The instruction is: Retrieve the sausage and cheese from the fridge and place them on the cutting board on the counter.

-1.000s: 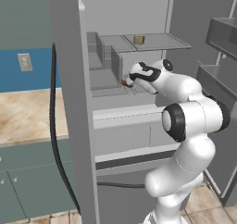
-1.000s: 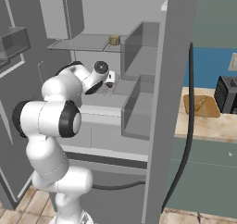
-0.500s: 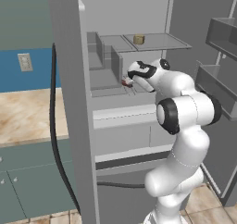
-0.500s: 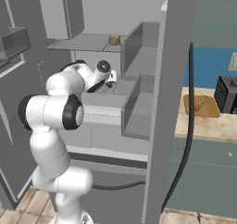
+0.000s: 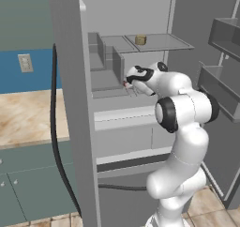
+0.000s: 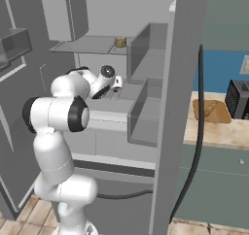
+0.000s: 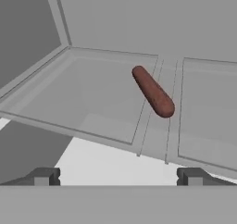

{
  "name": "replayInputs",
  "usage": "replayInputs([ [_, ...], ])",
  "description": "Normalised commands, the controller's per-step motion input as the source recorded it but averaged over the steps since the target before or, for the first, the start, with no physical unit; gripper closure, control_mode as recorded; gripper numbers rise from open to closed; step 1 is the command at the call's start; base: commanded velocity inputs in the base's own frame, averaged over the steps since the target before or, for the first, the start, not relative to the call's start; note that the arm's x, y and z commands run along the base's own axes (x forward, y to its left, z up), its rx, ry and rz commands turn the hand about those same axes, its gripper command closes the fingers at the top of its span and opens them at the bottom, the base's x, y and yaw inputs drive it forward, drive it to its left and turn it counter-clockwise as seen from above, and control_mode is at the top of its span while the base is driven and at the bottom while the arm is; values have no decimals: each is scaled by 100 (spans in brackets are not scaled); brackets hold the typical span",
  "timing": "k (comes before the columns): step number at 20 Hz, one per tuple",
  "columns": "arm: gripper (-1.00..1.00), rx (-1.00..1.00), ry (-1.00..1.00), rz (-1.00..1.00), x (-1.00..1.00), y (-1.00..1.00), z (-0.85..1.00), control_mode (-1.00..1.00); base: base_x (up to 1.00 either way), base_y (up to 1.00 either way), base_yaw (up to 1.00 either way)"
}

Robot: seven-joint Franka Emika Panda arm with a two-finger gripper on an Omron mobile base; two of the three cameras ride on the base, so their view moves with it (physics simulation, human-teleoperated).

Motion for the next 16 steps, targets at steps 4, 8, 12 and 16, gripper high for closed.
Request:
replayInputs([
  [4, -100, 0, 0, 0, 21, 2, -5, -100, 0, 0, 0],
  [8, -100, -2, 0, 0, 32, 0, -1, -100, 0, 0, 0],
  [12, -100, -1, 3, 0, 38, 0, 0, -100, 0, 0, 0],
  [16, -100, 0, 5, 0, 31, 0, -5, -100, 0, 0, 0],
])
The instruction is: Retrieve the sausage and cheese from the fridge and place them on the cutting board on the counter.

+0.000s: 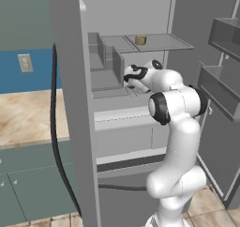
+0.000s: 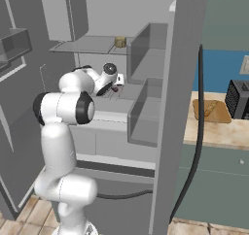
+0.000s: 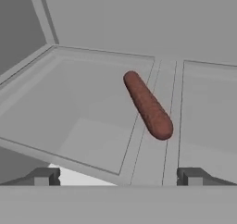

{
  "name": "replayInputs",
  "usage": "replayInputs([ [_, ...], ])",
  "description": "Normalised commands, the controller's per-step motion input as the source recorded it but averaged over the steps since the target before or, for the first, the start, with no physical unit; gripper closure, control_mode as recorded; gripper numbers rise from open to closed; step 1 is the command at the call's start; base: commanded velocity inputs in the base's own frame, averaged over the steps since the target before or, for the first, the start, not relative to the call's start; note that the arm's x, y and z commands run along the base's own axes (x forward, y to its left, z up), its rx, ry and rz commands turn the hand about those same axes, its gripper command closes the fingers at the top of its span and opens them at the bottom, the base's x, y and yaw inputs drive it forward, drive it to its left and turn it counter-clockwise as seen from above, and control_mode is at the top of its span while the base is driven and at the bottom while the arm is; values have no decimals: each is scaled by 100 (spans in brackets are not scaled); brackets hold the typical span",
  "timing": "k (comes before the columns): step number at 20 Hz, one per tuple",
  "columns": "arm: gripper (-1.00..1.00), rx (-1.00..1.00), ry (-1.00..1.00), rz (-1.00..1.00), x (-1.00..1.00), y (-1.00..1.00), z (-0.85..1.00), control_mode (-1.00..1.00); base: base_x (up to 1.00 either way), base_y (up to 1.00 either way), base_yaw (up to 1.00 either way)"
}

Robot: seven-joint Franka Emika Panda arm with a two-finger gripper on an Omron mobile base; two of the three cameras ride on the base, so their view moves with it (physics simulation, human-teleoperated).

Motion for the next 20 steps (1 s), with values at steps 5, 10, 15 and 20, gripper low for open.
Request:
replayInputs([
  [5, -100, 0, 9, 0, 13, 0, -19, -100, 0, 0, 0],
  [10, -100, 0, 4, 0, 19, 0, -12, -100, 0, 0, 0],
  [15, -100, 0, 0, 0, 19, 0, -6, -100, 0, 0, 0],
  [20, -100, 0, 8, 0, 25, 0, -14, -100, 0, 0, 0],
])
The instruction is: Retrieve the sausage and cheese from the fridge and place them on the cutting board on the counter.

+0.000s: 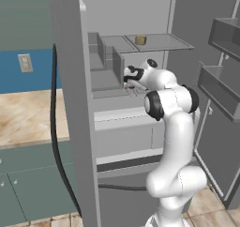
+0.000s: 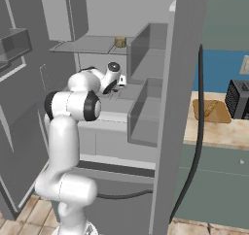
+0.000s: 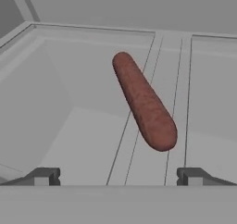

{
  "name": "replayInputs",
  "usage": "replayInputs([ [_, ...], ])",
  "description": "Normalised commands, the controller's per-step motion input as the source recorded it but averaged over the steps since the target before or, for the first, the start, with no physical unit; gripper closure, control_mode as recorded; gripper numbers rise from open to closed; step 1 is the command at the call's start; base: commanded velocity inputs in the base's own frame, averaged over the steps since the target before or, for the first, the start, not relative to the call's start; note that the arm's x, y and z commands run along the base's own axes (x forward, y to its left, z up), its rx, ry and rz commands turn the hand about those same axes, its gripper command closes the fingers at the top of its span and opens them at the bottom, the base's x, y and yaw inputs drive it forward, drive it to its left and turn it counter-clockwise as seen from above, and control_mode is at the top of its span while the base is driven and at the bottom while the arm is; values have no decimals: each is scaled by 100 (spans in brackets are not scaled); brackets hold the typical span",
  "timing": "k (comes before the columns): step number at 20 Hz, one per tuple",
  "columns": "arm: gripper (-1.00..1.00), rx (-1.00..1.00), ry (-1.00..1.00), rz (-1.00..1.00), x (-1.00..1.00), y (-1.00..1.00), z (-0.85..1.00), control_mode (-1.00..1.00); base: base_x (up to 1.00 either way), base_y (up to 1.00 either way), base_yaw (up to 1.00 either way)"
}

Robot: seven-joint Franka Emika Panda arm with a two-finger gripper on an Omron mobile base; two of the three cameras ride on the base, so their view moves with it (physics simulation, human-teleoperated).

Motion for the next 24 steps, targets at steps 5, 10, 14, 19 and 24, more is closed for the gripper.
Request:
replayInputs([
  [5, -100, 0, 7, 0, 20, 1, -16, -100, 0, 0, 0],
  [10, -100, 0, 1, 0, 20, 0, -3, -100, 0, 0, 0],
  [14, -100, 0, 0, 0, 23, 0, 0, -100, 0, 0, 0],
  [19, -100, 0, 1, 1, 20, 1, -7, -100, 0, 0, 0],
  [24, -100, 0, 5, 2, 17, 4, -15, -100, 0, 0, 0],
])
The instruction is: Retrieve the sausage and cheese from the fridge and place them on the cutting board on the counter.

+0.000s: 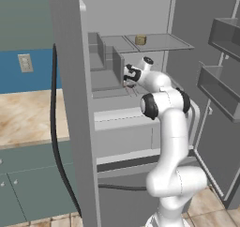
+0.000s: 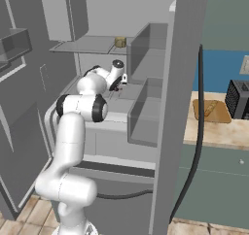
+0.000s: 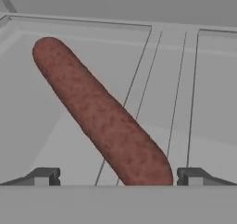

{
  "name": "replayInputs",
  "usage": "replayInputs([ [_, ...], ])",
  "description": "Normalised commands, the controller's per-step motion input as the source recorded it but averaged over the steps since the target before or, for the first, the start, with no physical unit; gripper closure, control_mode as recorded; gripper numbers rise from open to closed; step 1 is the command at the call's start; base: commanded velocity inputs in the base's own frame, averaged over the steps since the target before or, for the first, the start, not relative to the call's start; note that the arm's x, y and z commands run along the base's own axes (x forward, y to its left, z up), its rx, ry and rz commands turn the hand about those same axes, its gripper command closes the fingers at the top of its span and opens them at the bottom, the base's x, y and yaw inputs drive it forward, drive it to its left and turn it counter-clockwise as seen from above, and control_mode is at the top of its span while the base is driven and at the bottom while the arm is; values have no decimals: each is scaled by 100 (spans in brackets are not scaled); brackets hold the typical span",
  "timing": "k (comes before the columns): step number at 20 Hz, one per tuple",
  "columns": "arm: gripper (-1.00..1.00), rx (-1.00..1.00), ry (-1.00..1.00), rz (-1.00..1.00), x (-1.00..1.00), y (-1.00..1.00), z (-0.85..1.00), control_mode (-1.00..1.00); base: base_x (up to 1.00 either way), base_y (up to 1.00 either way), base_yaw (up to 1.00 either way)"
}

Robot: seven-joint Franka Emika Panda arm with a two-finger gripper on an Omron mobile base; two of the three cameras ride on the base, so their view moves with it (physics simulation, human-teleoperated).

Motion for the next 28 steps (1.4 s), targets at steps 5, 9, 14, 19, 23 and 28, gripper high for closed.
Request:
replayInputs([
  [5, -100, 0, 3, 6, 11, 4, -12, -100, 0, 0, 0],
  [9, -100, 0, 0, 7, 1, 0, 0, -100, 0, 0, 0],
  [14, -100, 0, -2, 2, 3, 1, 4, -100, 0, 0, 0],
  [19, -100, 0, -1, 4, 23, 6, 0, -100, 0, 0, 0],
  [23, -100, 0, -1, 11, 26, 16, -3, -100, 0, 0, 0],
  [28, -100, 0, -7, 17, 26, 3, 1, -100, 0, 0, 0],
])
